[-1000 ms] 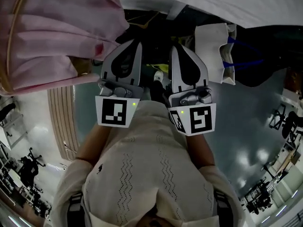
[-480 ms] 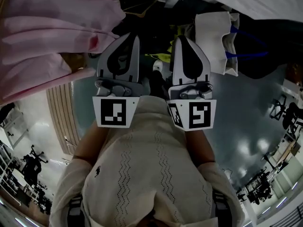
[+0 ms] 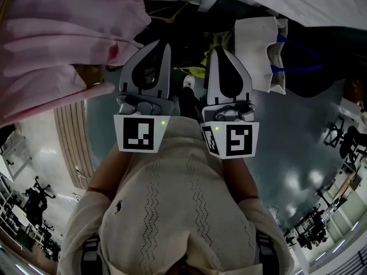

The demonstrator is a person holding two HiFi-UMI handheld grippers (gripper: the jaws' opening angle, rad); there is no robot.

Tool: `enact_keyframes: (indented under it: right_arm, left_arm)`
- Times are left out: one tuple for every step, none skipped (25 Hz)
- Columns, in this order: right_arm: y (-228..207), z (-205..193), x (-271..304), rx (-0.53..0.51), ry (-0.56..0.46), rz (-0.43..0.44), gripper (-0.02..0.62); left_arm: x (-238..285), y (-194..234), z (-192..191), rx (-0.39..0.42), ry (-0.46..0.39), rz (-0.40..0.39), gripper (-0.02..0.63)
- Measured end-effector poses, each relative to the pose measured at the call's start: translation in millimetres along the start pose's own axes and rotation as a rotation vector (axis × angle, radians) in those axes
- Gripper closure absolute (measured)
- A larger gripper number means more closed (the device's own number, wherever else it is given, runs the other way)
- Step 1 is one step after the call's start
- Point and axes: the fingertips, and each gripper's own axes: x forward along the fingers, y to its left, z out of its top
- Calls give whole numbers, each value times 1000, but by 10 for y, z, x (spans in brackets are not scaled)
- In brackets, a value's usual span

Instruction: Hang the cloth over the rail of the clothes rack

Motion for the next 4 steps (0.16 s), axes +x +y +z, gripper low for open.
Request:
enact_keyframes:
  right_arm:
    - [-14, -21, 2, 1, 1, -2, 577]
    - [-27, -42, 5, 1, 1, -4, 578]
    - [-39, -63, 10, 1, 1, -6, 577]
    - [-51, -84, 14, 0, 1, -7, 577]
  left_arm:
    - [7, -2, -28, -2, 3, -1, 594]
    - [17, -3, -53, -3, 3, -2, 594]
    - [28, -3, -76, -3, 1, -3, 594]
    - [40, -3, -98, -3, 0, -4, 594]
